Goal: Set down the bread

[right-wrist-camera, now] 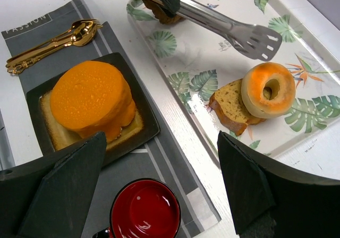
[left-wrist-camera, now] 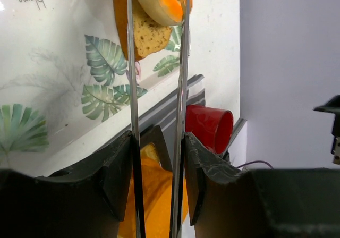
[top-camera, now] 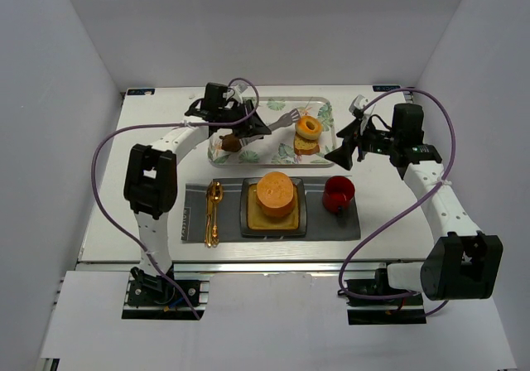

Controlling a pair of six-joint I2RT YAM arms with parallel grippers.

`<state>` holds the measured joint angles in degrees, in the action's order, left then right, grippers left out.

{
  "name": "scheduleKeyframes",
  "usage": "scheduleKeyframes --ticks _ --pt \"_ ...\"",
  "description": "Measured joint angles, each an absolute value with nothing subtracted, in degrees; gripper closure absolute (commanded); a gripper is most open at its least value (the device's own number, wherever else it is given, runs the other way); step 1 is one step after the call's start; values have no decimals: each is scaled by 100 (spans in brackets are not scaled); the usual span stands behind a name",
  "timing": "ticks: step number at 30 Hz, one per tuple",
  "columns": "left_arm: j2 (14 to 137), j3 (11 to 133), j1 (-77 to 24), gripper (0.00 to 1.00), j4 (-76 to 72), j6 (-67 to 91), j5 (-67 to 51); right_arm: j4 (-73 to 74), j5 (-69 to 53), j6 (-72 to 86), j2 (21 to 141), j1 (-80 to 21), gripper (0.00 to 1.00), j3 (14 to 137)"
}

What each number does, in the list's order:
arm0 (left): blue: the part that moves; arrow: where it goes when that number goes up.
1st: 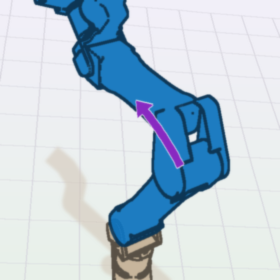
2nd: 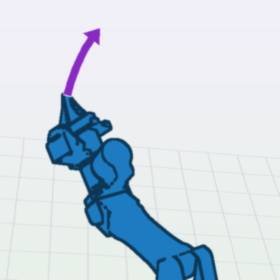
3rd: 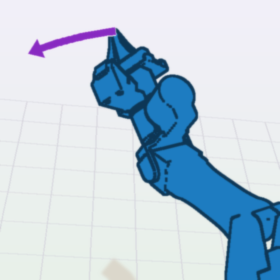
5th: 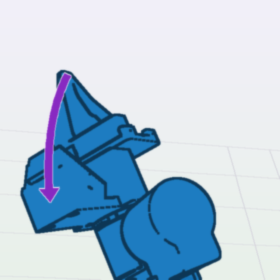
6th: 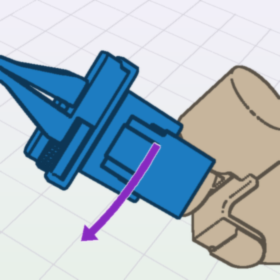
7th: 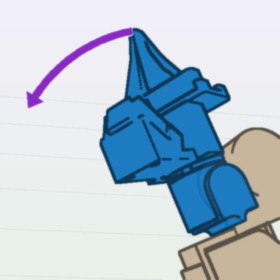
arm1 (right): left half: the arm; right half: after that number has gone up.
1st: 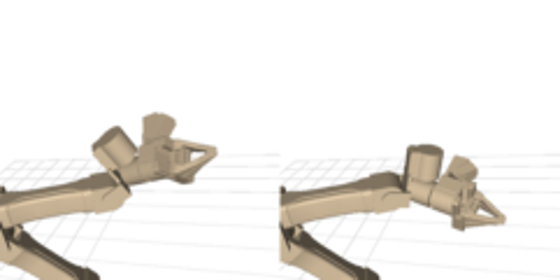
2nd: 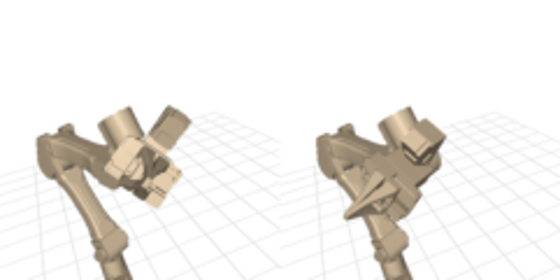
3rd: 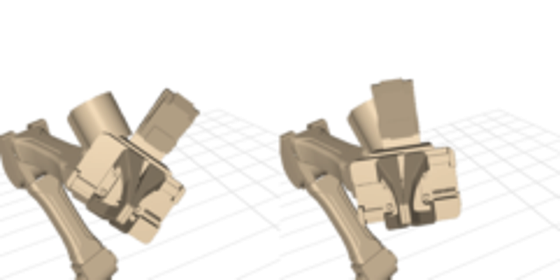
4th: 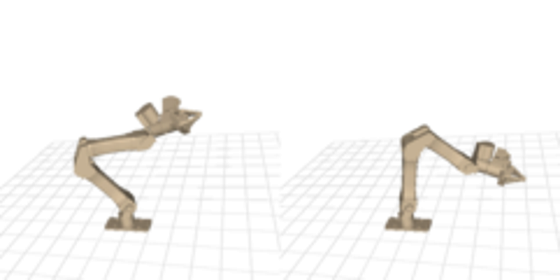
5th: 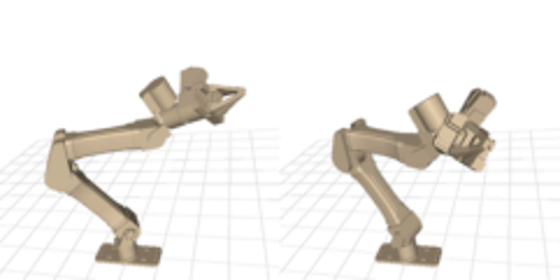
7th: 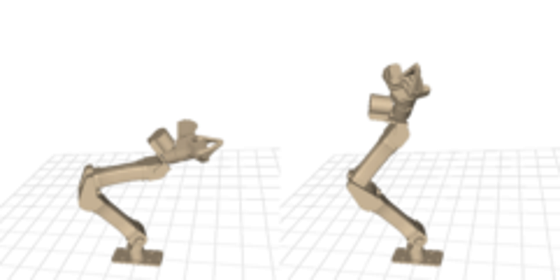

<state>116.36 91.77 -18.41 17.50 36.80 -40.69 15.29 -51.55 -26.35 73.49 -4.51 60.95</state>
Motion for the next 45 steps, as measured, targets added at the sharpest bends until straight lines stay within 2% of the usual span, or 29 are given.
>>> scheduleKeyframes --ticks 15,25,26,32,39,45 --pt "12075 9507 -2080 48 2021 3618 -3905 1511 -5157 -2606 7349 -447 11 6095" --pt "12081 9592 -2086 75 1959 3693 -4053 1498 -5157 -2604 7349 -445 11 6095" --pt "12086 9592 -2086 80 1931 3706 -4082 1496 -5157 -2604 7349 -445 11 6095" --pt "12112 9590 -2084 100 1791 3835 -4198 1492 -5157 -2598 7349 -445 11 6095" --pt "11902 9448 -2078 100 1415 4042 -4313 1492 -5157 -2593 7349 -408 11 6095" --pt "10844 8720 -2029 100 1365 4058 -4379 1490 -5159 -2593 7347 -390 11 6095"
